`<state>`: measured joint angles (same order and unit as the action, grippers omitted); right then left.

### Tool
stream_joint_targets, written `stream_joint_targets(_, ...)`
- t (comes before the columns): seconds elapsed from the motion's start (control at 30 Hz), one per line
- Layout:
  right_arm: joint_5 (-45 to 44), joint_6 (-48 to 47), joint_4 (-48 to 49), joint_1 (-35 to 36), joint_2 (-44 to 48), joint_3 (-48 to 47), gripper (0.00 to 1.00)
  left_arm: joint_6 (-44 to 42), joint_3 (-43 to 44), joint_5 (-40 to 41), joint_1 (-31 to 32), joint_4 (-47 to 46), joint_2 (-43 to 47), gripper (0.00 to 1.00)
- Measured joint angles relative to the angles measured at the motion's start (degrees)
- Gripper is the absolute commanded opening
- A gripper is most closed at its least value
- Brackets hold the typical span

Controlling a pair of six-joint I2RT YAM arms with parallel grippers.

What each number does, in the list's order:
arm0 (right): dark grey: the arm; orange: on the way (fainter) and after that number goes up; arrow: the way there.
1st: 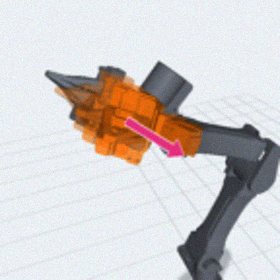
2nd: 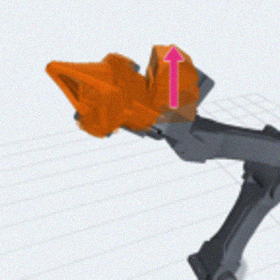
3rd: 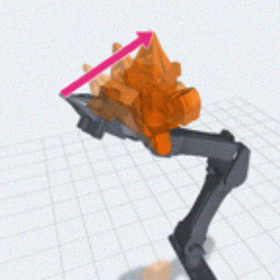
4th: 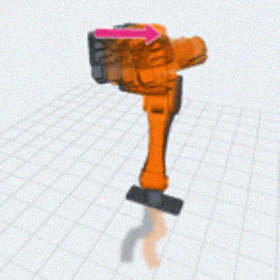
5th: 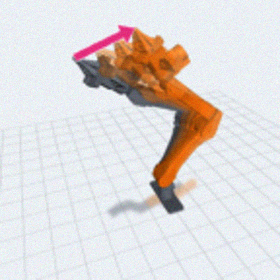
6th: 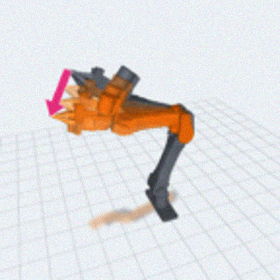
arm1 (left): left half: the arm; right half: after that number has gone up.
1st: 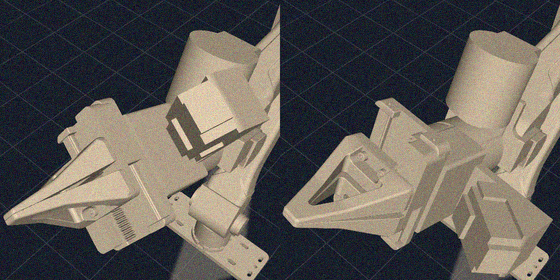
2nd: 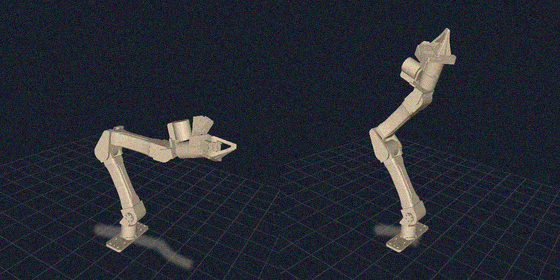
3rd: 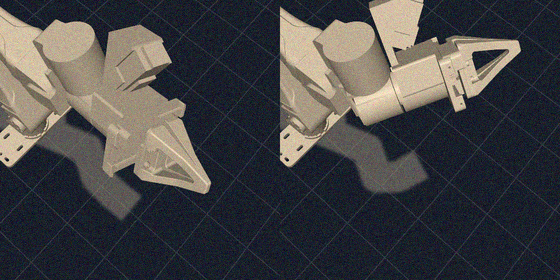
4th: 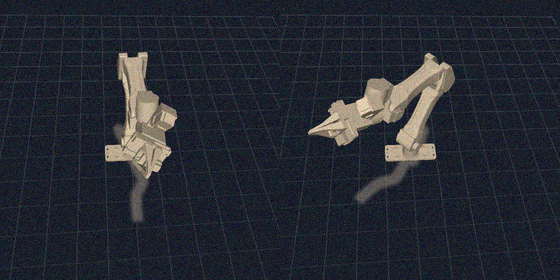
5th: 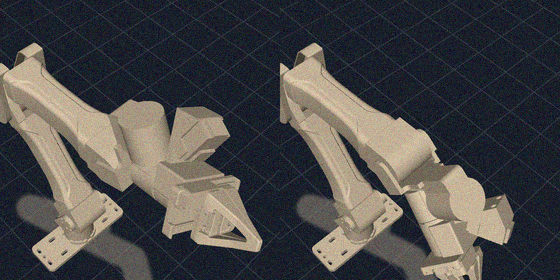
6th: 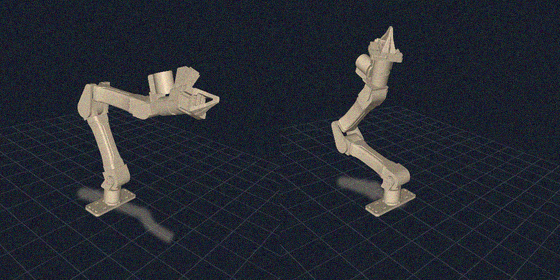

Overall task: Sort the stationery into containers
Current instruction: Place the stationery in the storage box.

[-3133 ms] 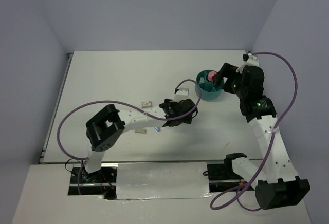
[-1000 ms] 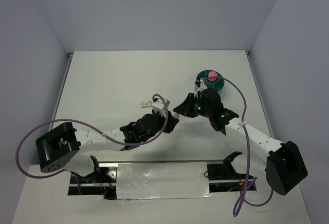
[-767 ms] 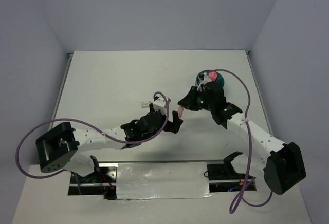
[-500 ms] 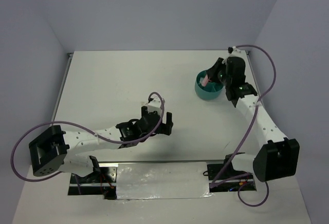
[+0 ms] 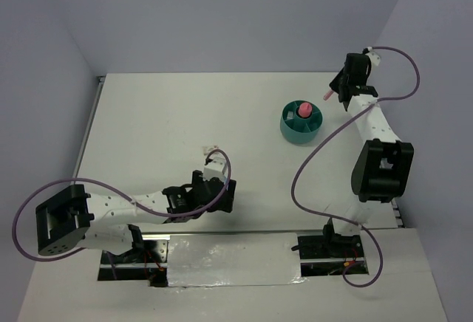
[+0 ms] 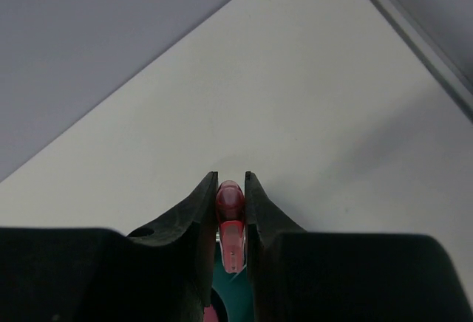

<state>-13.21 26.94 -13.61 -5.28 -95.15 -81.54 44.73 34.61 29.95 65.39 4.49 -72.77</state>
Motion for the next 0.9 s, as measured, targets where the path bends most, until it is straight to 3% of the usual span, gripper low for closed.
stream_joint_targets(0.23, 7.0, -1.0, 0.0, -0.3, -7.5, -0.9, 0.02, 2.8, 1.2, 1.6, 2.4, 4.1, -0.2, 0.99)
stream_joint_targets(0.67, 11.5, -2.5, 1.5, 0.0, -8.9, -0.4, 0.10, 5.0, 2.4, 3.1, 4.7, 7.1, 2.2, 0.99)
stream_joint_targets(0.73, 11.8, -2.6, 1.8, 0.1, -9.3, -0.2, 0.15, 5.1, 2.4, 3.3, 4.7, 7.3, 2.2, 0.99)
stream_joint_targets(0.87, 13.1, -2.5, 2.6, 0.4, -9.4, 1.8, 0.47, 5.2, 2.4, 3.7, 4.8, 7.5, 2.2, 0.99)
stream_joint_targets(0.9, 13.3, -2.3, 2.9, 0.4, -9.4, 2.3, 0.51, 5.2, 2.4, 3.8, 4.9, 7.5, 2.2, 0.99)
